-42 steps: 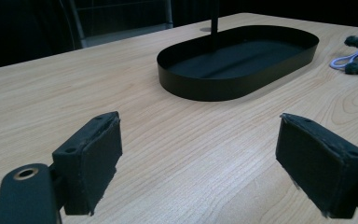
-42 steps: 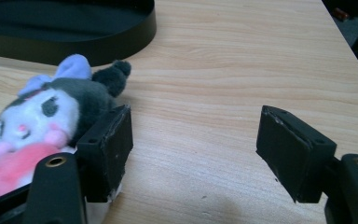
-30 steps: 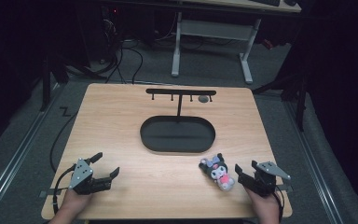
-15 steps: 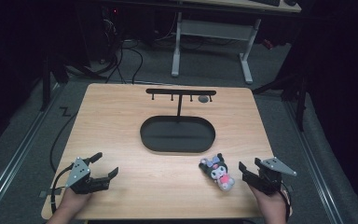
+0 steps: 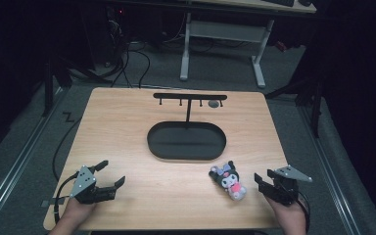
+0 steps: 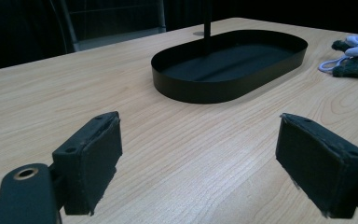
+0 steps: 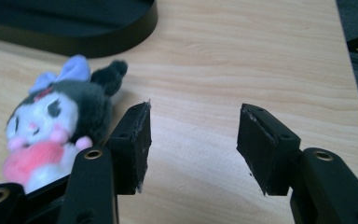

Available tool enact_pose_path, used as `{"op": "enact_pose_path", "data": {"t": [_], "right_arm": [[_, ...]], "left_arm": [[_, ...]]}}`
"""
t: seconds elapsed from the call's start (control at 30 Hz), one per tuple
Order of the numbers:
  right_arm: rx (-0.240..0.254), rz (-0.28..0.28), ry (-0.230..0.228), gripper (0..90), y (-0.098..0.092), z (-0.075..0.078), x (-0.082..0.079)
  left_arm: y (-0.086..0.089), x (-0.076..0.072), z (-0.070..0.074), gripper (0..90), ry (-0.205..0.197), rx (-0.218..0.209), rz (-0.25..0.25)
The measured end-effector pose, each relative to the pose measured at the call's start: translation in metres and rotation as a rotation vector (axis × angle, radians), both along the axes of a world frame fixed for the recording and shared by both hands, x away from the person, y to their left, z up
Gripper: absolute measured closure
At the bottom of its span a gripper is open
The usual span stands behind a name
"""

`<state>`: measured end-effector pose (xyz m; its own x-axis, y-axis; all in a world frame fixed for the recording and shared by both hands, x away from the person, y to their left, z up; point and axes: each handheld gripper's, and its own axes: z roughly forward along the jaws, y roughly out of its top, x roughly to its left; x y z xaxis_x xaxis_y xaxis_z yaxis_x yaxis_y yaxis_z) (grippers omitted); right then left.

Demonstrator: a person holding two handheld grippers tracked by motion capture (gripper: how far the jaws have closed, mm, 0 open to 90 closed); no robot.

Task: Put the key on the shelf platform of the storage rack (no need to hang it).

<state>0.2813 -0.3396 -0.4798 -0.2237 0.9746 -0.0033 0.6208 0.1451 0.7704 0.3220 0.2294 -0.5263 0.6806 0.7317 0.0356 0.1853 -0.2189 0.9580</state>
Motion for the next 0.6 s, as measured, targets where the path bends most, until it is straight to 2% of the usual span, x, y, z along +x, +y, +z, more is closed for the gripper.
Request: {"op": "enact_pose_path", "data": {"t": [0.1,0.37,0.6], "right_arm": [[-0.031,0.026,0.023,48.7,0.008,0.002,-0.004],[-0.069,0.052,0.067,50.3,0.018,0.004,-0.004],[-0.046,0.049,0.099,50.5,0.017,0.003,0.008]], "left_arm": [[0.0,0.0,0.0,15.3,-0.002,-0.001,-0.002],[-0.001,-0.001,0.0,15.3,-0.009,0.0,0.008],[-0.005,0.0,-0.001,15.3,-0.008,0.024,0.032]]}}
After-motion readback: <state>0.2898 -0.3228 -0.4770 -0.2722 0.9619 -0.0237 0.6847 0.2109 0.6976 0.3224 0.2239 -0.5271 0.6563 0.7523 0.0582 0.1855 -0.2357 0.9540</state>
